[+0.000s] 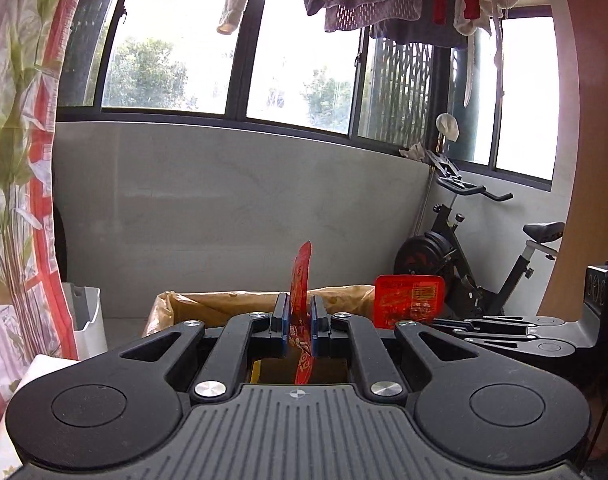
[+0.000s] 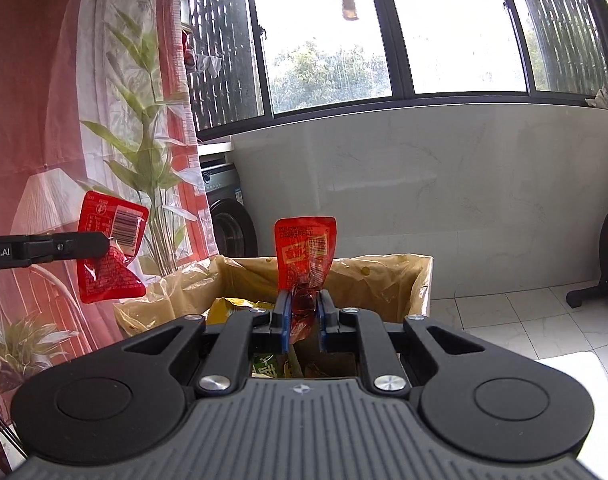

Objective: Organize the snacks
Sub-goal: 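Lift both red packets and carry them over the box opening, then open both tools to drop the red packets into the box, then grasp a white cracker pack with the left tool while the right tool grasps a clear packet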

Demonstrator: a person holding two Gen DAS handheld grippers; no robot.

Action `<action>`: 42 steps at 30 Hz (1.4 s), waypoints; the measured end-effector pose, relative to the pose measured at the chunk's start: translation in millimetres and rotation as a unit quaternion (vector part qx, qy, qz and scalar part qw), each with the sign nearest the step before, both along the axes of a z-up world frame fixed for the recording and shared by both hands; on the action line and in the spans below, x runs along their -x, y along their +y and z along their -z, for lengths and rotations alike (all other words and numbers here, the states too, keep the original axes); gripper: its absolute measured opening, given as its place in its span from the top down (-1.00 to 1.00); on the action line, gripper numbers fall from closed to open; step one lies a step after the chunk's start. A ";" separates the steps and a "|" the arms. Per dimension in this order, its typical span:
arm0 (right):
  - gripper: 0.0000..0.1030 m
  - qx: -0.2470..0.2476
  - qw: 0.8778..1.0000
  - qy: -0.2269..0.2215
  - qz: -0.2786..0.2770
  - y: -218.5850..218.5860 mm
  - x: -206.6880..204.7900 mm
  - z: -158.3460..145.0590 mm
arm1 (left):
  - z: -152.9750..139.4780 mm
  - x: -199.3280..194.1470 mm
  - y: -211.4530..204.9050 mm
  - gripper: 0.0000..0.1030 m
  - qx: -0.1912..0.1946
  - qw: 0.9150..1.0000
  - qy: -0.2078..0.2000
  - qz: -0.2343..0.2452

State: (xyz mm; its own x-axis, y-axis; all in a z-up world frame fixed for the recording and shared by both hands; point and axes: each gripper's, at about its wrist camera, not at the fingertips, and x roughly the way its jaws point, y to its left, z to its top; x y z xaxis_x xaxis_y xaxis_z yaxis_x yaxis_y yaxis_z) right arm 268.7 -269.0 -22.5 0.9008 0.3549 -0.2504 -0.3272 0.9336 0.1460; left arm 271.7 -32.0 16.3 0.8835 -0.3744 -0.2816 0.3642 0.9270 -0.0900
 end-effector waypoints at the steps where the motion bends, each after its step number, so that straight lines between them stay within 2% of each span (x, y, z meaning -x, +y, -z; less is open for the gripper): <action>1: 0.74 0.003 1.000 0.006 -0.001 0.2 -7.2 2.1 | 1.7 -8.4 -5.3 0.79 0.001 1.000 0.007 0.005; 8: 0.70 -0.002 0.999 0.052 -0.004 -0.5 -42.8 18.6 | 26.2 -61.4 -32.6 0.76 -0.029 0.999 0.040 0.019; 10: 0.64 -0.003 0.998 0.061 -0.002 -1.7 -48.0 20.9 | 30.2 -68.0 -33.6 0.64 -0.034 0.998 0.048 0.016; 12: 0.37 -0.003 0.998 0.061 0.001 -3.4 -48.9 21.6 | 33.5 -70.0 -28.3 0.26 -0.033 0.998 0.053 0.011; 13: 0.26 -0.003 0.998 0.060 0.004 -4.8 -48.4 21.2 | 33.5 -70.2 -25.5 0.21 -0.032 0.998 0.052 0.007; 15: 0.25 -0.006 0.999 0.054 0.008 -7.5 -45.1 19.8 | 32.3 -66.6 -16.8 0.19 -0.026 0.998 0.055 0.000; 17: 0.11 -0.010 0.999 0.046 0.012 -10.3 -39.4 17.6 | 26.9 -63.8 -7.1 0.15 -0.015 0.998 0.059 -0.005; 18: 0.06 -0.012 0.999 0.040 0.019 -11.1 -35.0 16.1 | 25.5 -60.1 -3.0 0.04 -0.013 0.998 0.058 -0.008; 19: -0.05 -0.012 0.999 0.034 0.025 -12.5 -29.8 15.4 | 24.8 -56.0 0.4 -0.09 -0.012 0.998 0.056 -0.011; 21: -0.26 -0.012 0.999 0.021 0.027 -15.9 -17.9 14.6 | 22.6 -44.1 8.2 -0.20 -0.015 0.999 0.047 -0.019; 23: -0.69 -0.012 0.999 0.013 0.038 -19.0 -5.8 14.7 | 22.2 -32.8 15.7 -0.30 -0.016 0.999 0.041 -0.027; 24: -0.73 -0.016 0.999 0.004 0.046 -20.2 2.3 14.1 | 21.2 -26.9 20.5 -0.41 -0.016 0.998 0.040 -0.037; 26: -0.93 -0.024 0.998 -0.010 0.060 -24.4 16.0 15.4 | 23.4 -14.7 29.8 -0.62 -0.013 0.998 0.041 -0.050; 27: -0.96 -0.022 0.997 -0.010 0.069 -25.5 21.2 16.4 | 24.4 -7.4 36.0 -0.72 -0.010 0.998 0.040 -0.056; 32: -1.00 0.028 0.995 -0.014 0.099 -25.9 48.3 27.5 | 32.4 23.6 61.8 -0.86 -0.016 0.996 0.033 -0.083; 38: -1.00 -0.006 0.996 0.013 0.092 -37.3 67.0 63.0 | 53.0 47.3 94.1 -0.87 -0.014 0.991 0.053 -0.124; 42: -1.00 0.021 0.996 0.040 0.083 -32.9 69.9 89.2 | 71.8 56.1 104.6 -0.83 -0.032 0.989 0.072 -0.127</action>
State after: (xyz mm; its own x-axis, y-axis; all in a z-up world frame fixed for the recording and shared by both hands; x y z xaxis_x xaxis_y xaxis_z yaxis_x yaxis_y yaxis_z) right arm 198.7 -301.9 -111.7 0.9230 0.1901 -0.3345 -0.1567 0.9798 0.1243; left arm 215.5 72.6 -55.6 0.8957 -0.1222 -0.4275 0.1059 0.9925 -0.0618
